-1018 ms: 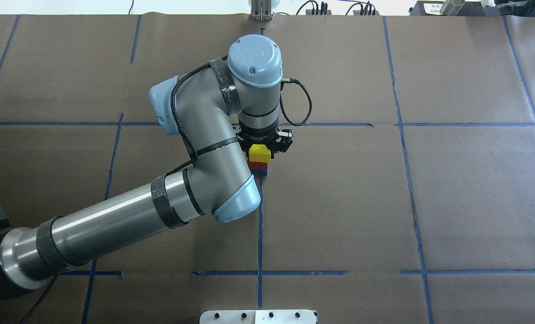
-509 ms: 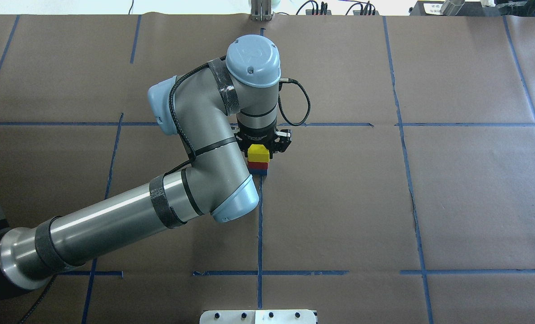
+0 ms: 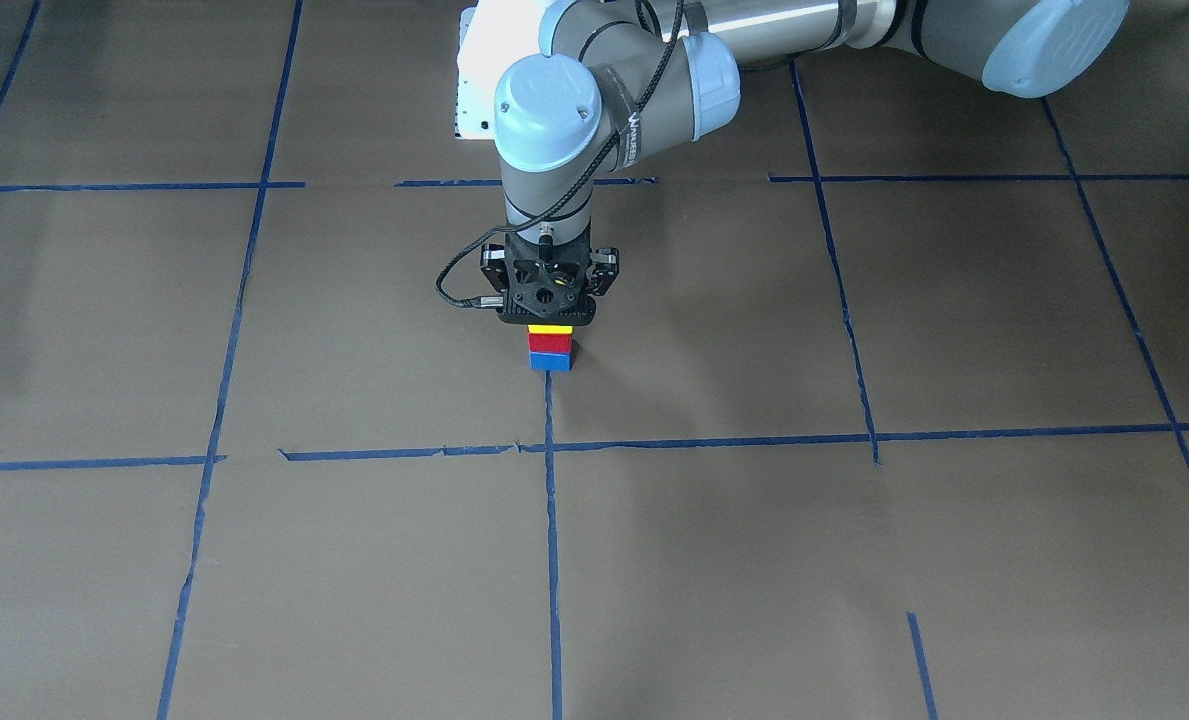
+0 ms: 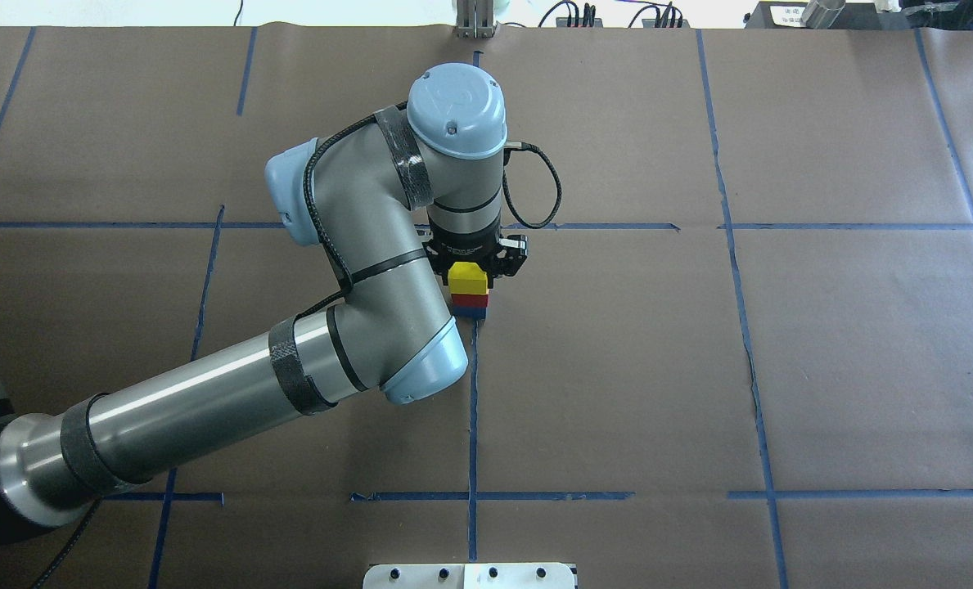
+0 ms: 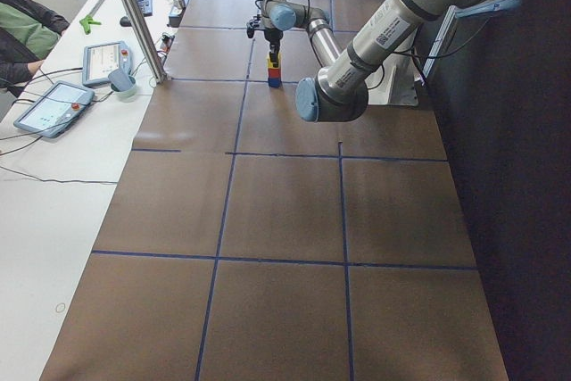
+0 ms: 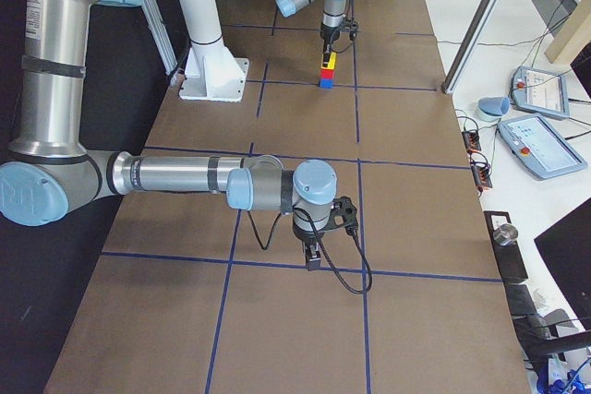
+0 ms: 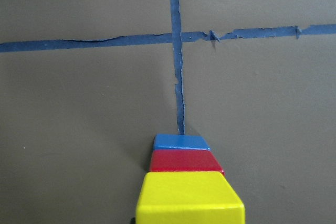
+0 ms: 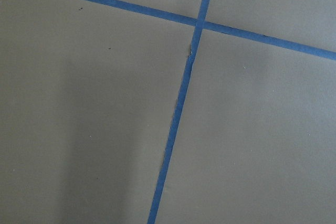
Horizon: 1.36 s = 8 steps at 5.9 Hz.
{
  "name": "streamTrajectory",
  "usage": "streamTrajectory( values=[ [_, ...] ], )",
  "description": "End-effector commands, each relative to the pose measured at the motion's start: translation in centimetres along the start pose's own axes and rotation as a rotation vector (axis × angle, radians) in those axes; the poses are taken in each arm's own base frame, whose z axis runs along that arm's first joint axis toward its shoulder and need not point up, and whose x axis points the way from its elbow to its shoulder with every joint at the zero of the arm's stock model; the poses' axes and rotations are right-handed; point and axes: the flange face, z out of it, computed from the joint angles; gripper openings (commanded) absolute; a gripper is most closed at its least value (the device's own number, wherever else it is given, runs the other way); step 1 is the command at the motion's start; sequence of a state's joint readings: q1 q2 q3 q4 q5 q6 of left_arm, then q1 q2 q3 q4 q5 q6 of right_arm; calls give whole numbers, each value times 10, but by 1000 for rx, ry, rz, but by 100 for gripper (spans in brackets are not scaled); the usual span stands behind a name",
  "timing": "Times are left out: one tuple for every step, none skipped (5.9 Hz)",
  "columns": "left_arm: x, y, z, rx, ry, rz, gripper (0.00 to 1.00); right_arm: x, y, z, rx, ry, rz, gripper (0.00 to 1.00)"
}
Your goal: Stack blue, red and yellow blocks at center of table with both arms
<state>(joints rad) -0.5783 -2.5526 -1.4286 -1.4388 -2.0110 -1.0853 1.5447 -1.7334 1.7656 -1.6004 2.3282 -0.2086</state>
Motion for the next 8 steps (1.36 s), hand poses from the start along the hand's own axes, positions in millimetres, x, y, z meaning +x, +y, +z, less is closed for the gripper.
streamTrajectory(
  values=[
    [1, 1, -1, 2, 6, 14, 74, 0, 0, 0, -1, 1, 1, 100],
    [-3, 1, 5, 14, 29, 23, 92, 0, 0, 0, -1, -1, 1, 100],
    [-6, 0, 5, 24, 42, 25, 100, 0, 0, 0, -1, -1, 1, 100],
    [-6, 1, -15, 45, 67, 32, 100, 0, 0, 0, -1, 1, 1, 100],
    [-12, -2, -51, 80, 101, 34, 100, 0, 0, 0, -1, 1, 1, 100],
    [-25, -8, -82, 107, 104, 26, 100, 0, 0, 0, 0, 1, 0, 100],
    [-63, -3, -79, 116, 88, 52, 100, 1, 0, 1, -1, 1, 1, 100],
    [-131, 6, -68, 125, 51, 140, 100, 0, 0, 0, 0, 1, -2, 100]
  ],
)
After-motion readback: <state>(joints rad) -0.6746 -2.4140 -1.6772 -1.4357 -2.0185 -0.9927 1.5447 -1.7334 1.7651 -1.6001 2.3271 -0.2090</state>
